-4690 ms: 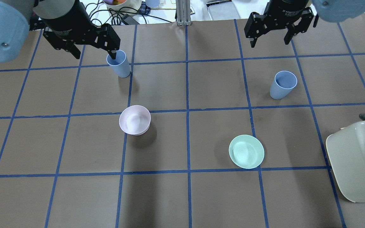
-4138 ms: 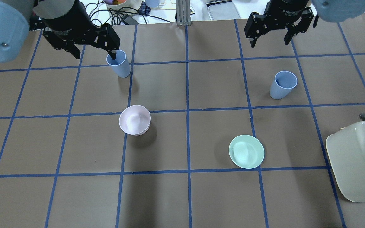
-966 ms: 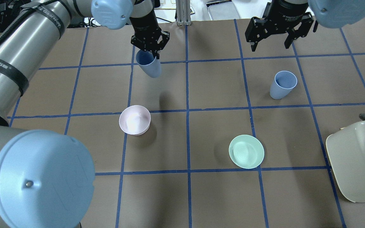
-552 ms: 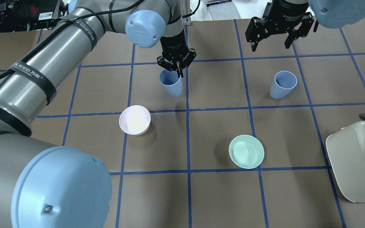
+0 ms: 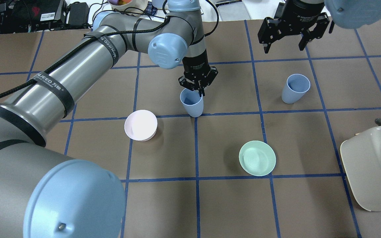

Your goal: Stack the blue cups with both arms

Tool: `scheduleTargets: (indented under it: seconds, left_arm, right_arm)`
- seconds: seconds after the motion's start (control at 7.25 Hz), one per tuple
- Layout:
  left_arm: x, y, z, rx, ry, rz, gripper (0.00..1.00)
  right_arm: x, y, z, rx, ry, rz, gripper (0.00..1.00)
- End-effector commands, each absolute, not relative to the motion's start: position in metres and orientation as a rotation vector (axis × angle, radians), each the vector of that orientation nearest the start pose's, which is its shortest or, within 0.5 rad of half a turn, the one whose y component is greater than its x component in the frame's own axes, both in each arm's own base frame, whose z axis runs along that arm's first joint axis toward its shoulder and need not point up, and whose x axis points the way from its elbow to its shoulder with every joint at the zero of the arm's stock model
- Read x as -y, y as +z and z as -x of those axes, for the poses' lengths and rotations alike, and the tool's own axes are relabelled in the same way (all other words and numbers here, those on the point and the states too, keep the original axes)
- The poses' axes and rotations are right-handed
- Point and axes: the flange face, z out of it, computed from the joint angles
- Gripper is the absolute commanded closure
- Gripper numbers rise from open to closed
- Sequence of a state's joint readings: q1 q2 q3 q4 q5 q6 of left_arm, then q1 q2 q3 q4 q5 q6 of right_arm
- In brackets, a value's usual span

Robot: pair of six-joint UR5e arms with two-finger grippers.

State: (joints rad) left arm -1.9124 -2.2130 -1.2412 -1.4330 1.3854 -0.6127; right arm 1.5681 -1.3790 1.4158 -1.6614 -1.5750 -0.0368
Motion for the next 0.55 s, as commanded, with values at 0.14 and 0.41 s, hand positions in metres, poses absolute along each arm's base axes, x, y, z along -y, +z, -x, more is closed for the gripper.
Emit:
scheduleTargets:
  seconds: [0.14, 0.41]
  left_arm:
    - [0.618, 0.295, 0.376, -3.193, 0.325, 0.453, 0.00]
    - [0.629, 0.369, 0.322, -3.204, 0.318, 0.528, 0.00]
  right_arm:
    - [0.578, 0.471, -0.131, -3.146, -0.084, 0.053, 0.00]
    - [0.579, 0.470, -0.129, -3.146, -0.082, 0.051, 0.00]
